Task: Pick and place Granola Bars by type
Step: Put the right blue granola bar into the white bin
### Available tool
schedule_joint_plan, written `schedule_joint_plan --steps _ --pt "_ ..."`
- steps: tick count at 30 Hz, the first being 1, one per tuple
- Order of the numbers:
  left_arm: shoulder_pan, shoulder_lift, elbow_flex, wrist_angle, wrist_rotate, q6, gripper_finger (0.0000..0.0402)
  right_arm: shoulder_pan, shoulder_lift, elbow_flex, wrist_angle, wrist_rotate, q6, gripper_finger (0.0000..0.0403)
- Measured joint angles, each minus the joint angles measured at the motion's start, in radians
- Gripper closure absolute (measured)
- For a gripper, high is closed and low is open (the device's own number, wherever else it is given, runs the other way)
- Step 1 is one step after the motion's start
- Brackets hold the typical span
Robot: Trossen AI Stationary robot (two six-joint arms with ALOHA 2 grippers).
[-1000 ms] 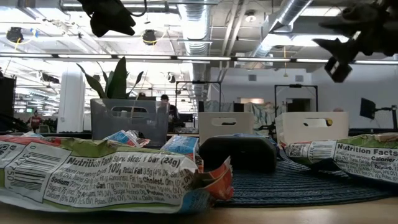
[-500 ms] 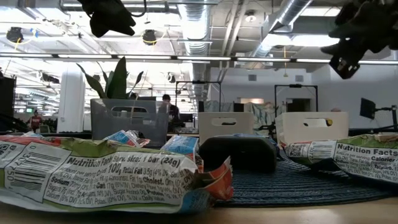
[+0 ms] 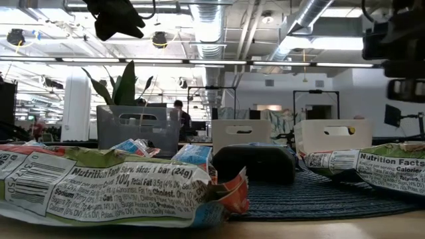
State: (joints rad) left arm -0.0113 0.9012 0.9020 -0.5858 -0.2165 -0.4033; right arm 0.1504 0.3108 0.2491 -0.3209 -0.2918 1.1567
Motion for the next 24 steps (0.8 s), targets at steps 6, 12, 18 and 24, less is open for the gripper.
schedule_joint_plan --steps 6,12,18,24 --pt "0.0 0.0 0.0 0.0 0.0 -0.012 0.0267 0.088 0.045 0.0 -0.091 0.03 0.267 0.0281" --pt "0.0 0.0 0.0 0.0 0.0 -0.012 0.0267 0.164 0.155 0.0 -0.176 0.037 0.362 0.0281" --pt "0.0 0.0 0.0 0.0 0.0 -0.011 0.0267 0.24 0.319 0.065 -0.174 0.143 0.327 0.0284" --pt "0.0 0.0 0.0 0.0 -0.005 -0.004 0.0267 0.295 0.502 0.166 -0.177 0.19 0.258 0.0309"
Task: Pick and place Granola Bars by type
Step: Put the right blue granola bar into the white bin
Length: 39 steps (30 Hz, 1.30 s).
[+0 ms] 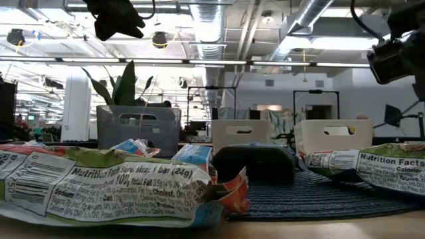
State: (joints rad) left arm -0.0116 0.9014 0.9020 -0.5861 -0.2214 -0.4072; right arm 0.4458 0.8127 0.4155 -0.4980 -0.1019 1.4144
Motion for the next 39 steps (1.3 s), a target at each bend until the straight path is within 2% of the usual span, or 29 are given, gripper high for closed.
schedule_joint_plan --steps 9,14,18,25,28,32,39 --pt "0.0 0.0 0.0 -0.002 0.0 0.001 0.0267 0.081 0.225 0.104 0.065 -0.066 0.014 0.0332" --pt "0.0 0.0 0.0 -0.015 -0.067 0.001 0.0267 0.112 0.318 0.115 0.252 -0.088 0.025 0.0326" --pt "0.0 0.0 0.0 -0.032 -0.083 0.005 0.0267 0.118 0.39 0.115 0.341 -0.102 0.034 0.0296" --pt "0.0 0.0 0.0 -0.032 -0.072 0.021 0.0268 0.075 0.508 0.115 0.275 -0.107 0.104 0.0203" --pt "0.0 0.0 0.0 -0.032 -0.066 0.035 0.0267 0.056 0.553 0.115 0.283 -0.112 0.105 0.0175" --pt "0.0 0.0 0.0 -0.032 -0.036 0.055 0.0267 0.04 0.602 0.115 0.327 -0.135 0.1 0.016" --pt "0.0 0.0 0.0 -0.032 -0.026 0.057 0.0267 0.007 0.633 0.115 0.413 -0.169 0.099 0.0159"
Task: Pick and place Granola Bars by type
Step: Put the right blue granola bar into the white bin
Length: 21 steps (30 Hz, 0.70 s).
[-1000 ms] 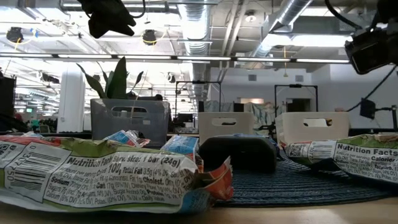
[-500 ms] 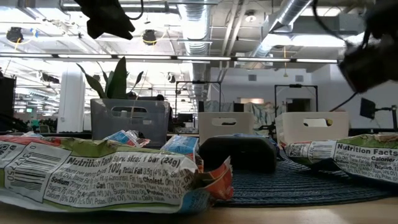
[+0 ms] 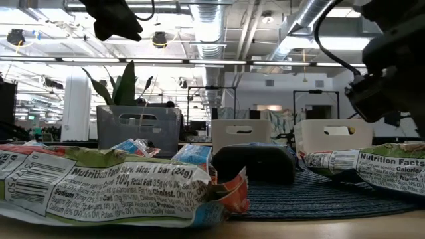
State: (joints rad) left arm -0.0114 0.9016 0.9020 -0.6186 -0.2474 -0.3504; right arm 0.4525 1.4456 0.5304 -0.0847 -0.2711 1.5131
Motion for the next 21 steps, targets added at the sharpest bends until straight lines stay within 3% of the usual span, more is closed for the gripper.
schedule_joint_plan --steps 8,17,21 --pt "0.0 0.0 0.0 -0.001 0.001 0.009 0.0267 -0.045 -0.002 0.018 -0.007 0.0 -0.001 0.0159" --pt "0.0 0.0 0.0 -0.005 -0.001 0.018 0.0267 -0.058 0.09 0.054 -0.063 -0.038 0.018 0.016" --pt "0.0 0.0 0.0 -0.005 -0.001 0.018 0.0267 -0.07 0.094 0.076 -0.095 -0.037 -0.004 0.019"
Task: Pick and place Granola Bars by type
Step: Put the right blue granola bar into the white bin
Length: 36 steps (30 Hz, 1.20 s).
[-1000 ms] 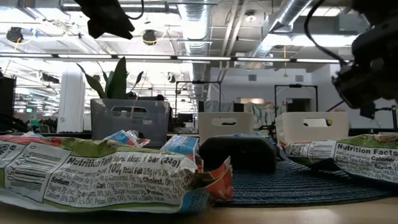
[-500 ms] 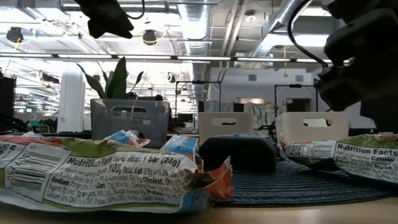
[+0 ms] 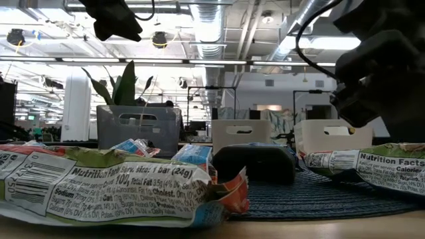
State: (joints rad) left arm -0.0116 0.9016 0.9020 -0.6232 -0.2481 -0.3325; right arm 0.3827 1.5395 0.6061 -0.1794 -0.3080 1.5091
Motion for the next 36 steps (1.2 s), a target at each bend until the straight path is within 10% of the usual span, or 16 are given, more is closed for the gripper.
schedule_joint_plan --steps 11,20,36 --pt "0.0 0.0 0.0 0.0 0.0 0.0 0.0267 -0.045 -0.021 0.009 -0.031 0.025 -0.075 0.0388" --pt "0.0 0.0 0.0 0.001 0.0 0.0 0.0267 -0.143 -0.055 0.113 -0.107 0.022 -0.204 0.0369" --pt "0.0 0.0 0.0 0.004 -0.001 -0.001 0.0267 -0.57 -0.266 0.474 -0.891 0.392 -0.727 0.0386"
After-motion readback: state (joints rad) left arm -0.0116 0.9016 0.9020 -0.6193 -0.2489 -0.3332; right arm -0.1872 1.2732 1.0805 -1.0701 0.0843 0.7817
